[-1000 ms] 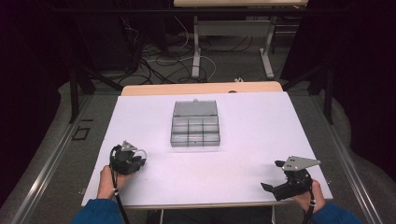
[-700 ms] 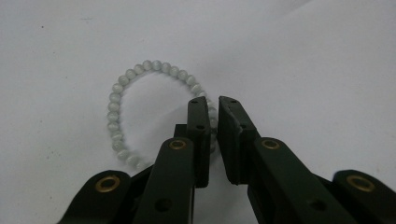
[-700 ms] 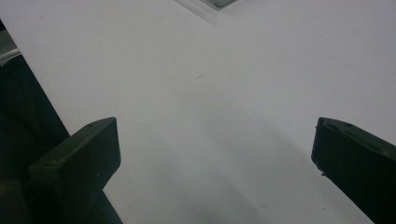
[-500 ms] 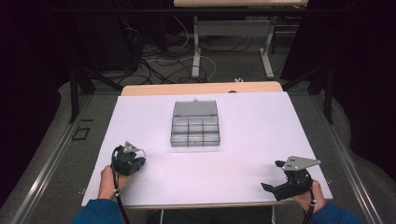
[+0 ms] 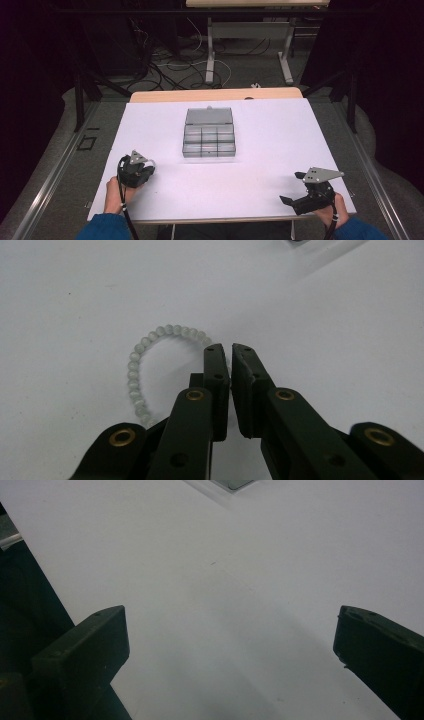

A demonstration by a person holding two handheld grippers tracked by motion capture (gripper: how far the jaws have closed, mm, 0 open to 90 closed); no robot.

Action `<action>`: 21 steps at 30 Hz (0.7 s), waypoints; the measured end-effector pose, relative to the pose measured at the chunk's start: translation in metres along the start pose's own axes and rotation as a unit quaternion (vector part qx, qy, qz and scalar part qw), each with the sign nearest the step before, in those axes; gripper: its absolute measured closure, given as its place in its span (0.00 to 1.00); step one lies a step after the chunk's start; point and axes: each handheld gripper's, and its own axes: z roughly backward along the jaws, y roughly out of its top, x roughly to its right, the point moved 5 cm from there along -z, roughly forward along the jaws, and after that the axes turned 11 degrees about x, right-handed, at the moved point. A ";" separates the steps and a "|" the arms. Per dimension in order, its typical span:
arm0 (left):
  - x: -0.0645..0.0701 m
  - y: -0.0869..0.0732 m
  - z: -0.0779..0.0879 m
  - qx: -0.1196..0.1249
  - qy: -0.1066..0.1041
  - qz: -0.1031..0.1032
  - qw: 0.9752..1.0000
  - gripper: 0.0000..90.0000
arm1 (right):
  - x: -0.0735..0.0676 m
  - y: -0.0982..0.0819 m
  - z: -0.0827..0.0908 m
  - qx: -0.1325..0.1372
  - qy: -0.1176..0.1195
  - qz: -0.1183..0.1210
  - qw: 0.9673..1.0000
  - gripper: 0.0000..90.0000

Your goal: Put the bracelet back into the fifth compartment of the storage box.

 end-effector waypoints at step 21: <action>-0.004 0.008 0.011 0.033 0.017 0.008 0.999 0.95 | 0.000 0.000 0.000 -0.001 -0.001 -0.001 1.000 0.01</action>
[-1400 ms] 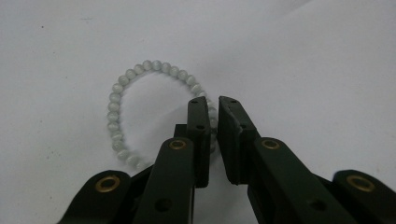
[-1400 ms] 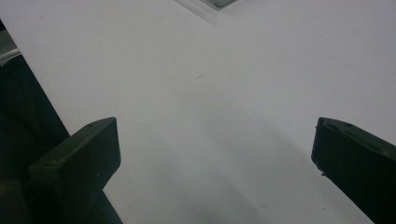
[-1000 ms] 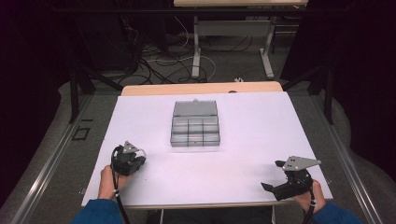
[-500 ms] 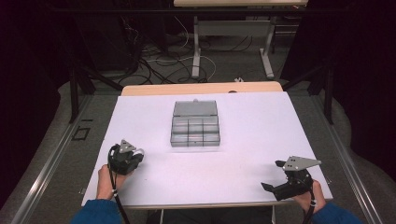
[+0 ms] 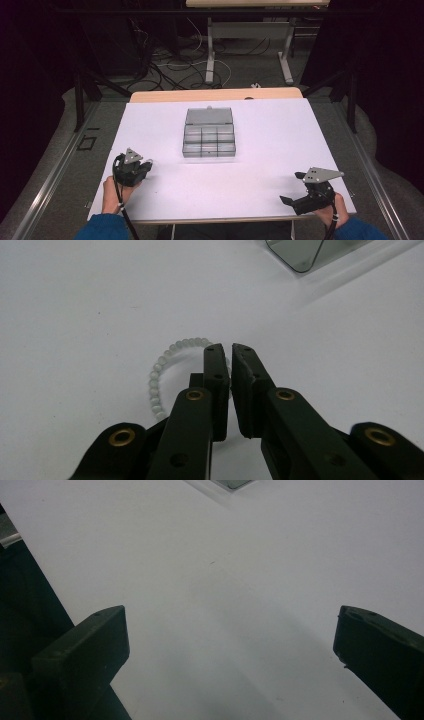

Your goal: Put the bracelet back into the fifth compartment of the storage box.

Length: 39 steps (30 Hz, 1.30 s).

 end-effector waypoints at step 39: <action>-0.003 0.018 0.018 0.047 0.009 0.001 0.999 0.95 | 0.001 0.000 -0.001 0.000 0.003 0.000 1.000 0.01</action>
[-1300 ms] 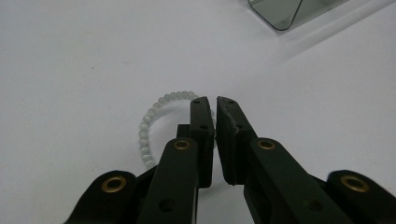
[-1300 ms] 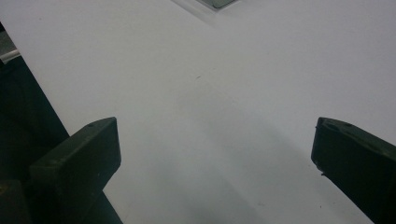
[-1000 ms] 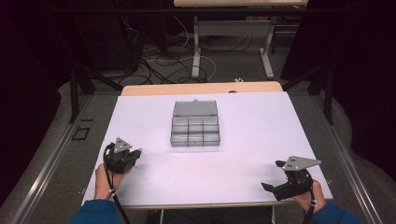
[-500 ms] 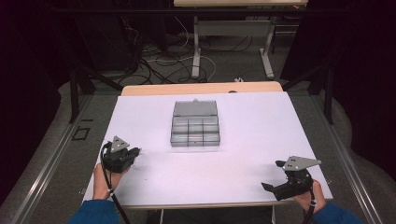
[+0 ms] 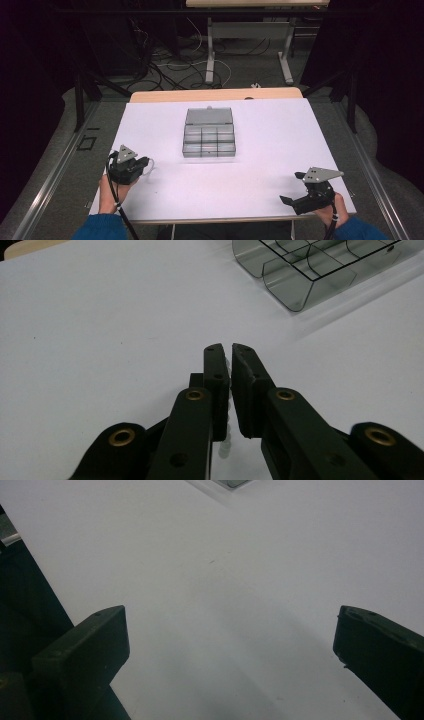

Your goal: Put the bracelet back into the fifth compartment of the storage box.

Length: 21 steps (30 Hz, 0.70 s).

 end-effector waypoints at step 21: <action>0.011 0.018 0.008 0.023 -0.012 -0.006 1.000 0.95 | 0.000 0.000 0.000 0.000 -0.001 0.000 1.000 0.01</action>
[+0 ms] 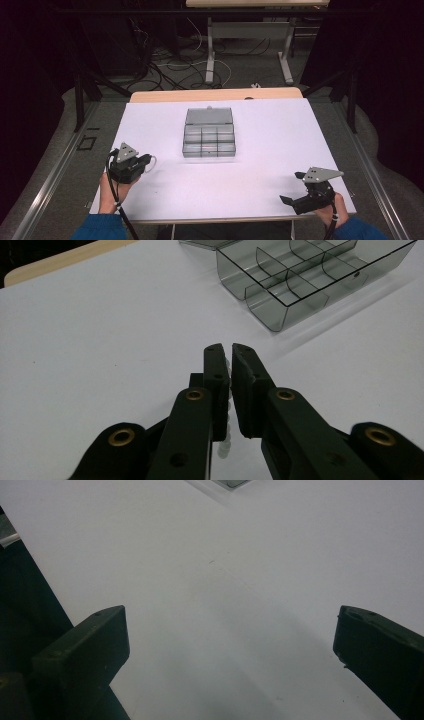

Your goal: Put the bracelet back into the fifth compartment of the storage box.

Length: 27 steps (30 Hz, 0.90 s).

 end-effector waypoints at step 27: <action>0.009 0.022 0.005 0.018 -0.014 -0.009 1.000 0.95 | 0.000 -0.001 -0.001 -0.008 0.002 -0.002 1.000 0.01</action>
